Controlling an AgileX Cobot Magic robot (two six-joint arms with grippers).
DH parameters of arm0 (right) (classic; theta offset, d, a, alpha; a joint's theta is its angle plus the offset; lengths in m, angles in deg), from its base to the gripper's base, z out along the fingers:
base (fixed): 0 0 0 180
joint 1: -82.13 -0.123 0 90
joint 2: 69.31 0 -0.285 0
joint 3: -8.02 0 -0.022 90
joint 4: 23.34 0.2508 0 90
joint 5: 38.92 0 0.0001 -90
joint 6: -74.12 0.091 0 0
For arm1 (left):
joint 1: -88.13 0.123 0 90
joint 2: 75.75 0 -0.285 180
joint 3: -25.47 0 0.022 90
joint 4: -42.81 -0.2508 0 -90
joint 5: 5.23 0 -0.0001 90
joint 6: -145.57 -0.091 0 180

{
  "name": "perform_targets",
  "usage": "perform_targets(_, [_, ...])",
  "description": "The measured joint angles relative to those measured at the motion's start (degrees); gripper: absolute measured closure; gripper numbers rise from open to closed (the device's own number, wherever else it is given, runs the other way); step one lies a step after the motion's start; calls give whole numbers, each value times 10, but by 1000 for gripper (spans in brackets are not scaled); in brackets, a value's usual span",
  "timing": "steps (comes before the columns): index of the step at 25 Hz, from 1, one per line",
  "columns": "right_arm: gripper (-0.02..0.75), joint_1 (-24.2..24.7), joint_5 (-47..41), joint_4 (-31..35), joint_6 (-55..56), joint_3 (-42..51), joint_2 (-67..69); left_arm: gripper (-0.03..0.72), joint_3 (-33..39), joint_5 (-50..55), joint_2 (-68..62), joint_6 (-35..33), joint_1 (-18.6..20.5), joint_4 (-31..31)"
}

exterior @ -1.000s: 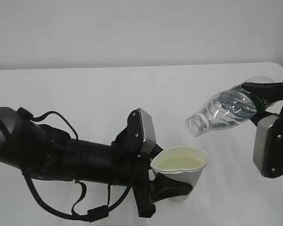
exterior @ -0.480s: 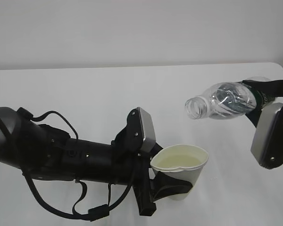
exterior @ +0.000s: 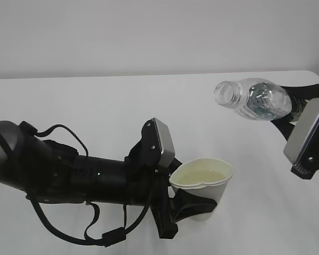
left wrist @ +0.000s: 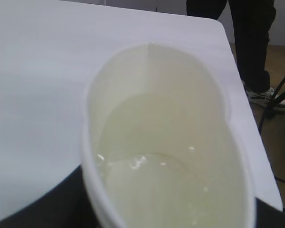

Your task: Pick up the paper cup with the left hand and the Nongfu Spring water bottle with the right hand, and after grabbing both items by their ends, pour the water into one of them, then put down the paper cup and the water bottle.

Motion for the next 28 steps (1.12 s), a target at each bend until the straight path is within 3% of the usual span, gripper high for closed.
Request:
perform_targets(16, [386,0,76,0,337,0,0,307,0,1,0,-6,0,34])
perform_targets(28, [386,0,157,4,472,0,0,307,0,-27,0,-31,0,38])
